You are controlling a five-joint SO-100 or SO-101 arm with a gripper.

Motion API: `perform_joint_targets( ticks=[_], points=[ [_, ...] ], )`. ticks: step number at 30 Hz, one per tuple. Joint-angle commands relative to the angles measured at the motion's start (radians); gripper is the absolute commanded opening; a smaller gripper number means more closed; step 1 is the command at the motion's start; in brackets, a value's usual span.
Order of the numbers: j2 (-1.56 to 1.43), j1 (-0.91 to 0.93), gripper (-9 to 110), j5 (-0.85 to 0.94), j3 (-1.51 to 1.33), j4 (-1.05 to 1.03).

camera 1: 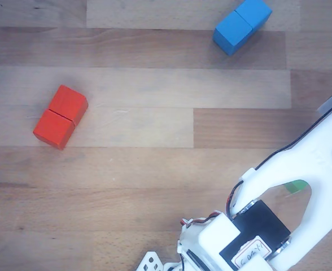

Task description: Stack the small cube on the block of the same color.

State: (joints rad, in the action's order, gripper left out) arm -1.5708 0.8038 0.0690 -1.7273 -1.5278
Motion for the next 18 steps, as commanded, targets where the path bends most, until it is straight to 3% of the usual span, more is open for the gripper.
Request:
perform_joint_targets(
  ticks=[1, 18],
  points=[
    [-0.061, 0.002, 1, 0.006, -0.012, 0.006],
    [-0.061, 0.002, 1, 0.008, -0.107, 0.155]
  ],
)
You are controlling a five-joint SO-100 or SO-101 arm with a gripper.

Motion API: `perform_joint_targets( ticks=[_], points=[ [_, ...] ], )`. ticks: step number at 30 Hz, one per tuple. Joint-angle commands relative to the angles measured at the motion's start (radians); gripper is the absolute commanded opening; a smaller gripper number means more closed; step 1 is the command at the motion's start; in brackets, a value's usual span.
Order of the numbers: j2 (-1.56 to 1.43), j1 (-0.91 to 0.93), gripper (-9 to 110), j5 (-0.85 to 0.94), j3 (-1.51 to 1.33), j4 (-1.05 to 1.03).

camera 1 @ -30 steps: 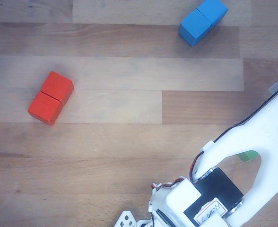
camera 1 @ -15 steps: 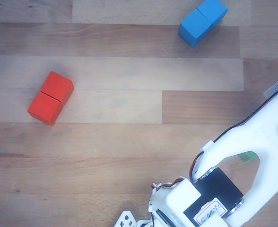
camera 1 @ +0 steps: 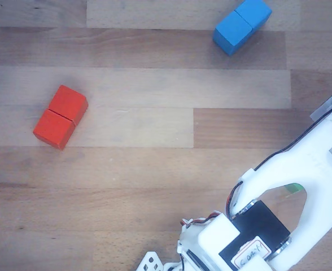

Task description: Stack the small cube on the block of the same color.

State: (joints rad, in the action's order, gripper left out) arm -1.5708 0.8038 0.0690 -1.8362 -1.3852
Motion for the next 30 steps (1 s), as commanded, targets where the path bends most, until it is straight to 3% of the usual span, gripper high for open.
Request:
perform_joint_targets(
  ticks=[1, 8, 22, 30],
  points=[
    [-0.061, 0.002, 1, 0.008, 0.002, 0.012],
    [-0.061, -0.008, 1, 0.014, -0.003, -0.005],
    [-0.064, -0.018, 2, 0.236, -0.058, -0.005],
    [-0.064, -0.015, 20, 0.249, -0.058, -0.003]
  ],
)
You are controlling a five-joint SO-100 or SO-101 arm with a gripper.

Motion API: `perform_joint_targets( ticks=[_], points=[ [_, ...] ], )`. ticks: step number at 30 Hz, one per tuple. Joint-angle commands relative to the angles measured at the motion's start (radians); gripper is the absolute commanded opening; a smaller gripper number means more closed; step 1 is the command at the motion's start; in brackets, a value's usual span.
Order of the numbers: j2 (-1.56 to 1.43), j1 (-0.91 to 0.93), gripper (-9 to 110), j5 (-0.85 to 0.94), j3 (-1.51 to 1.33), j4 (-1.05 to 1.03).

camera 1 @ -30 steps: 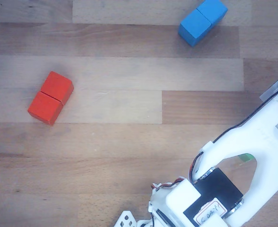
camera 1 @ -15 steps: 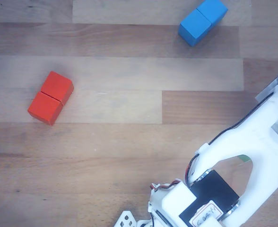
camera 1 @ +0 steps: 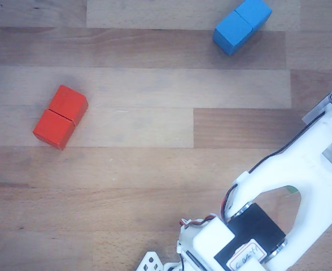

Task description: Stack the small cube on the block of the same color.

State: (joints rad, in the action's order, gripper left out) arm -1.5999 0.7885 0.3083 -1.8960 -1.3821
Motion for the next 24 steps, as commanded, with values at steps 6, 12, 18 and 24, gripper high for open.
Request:
perform_joint_targets(
  ticks=[6, 12, 18, 24],
  points=[
    [-0.035, 0.000, 30, 0.014, 0.002, -0.008],
    [-0.040, 0.000, 33, 0.014, 0.003, -0.008],
    [-0.051, -0.017, 33, 0.014, 0.009, -0.006],
    [-0.052, -0.067, 33, 0.014, 0.015, -0.005]
  ],
)
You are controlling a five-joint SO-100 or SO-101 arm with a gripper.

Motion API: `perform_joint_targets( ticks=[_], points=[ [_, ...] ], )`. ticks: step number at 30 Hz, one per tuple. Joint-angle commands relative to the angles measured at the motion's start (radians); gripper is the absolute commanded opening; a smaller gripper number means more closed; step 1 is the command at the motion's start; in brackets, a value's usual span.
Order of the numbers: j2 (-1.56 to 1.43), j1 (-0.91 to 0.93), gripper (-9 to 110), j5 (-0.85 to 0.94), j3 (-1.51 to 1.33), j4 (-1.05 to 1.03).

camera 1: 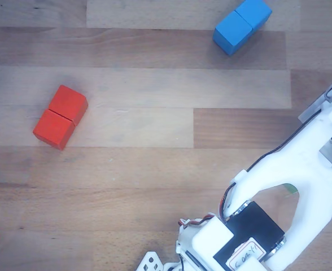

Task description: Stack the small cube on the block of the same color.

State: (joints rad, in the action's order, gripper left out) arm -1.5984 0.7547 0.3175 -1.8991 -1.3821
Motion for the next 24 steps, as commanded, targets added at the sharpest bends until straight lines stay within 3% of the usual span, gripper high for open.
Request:
perform_joint_targets(
  ticks=[1, 12, 24],
  points=[
    [-0.055, -0.044, 33, 0.005, 0.018, -0.003],
    [-0.055, -0.183, 32, -0.006, 0.018, -0.005],
    [-0.179, -0.469, 32, -0.012, 0.003, 0.014]
  ],
)
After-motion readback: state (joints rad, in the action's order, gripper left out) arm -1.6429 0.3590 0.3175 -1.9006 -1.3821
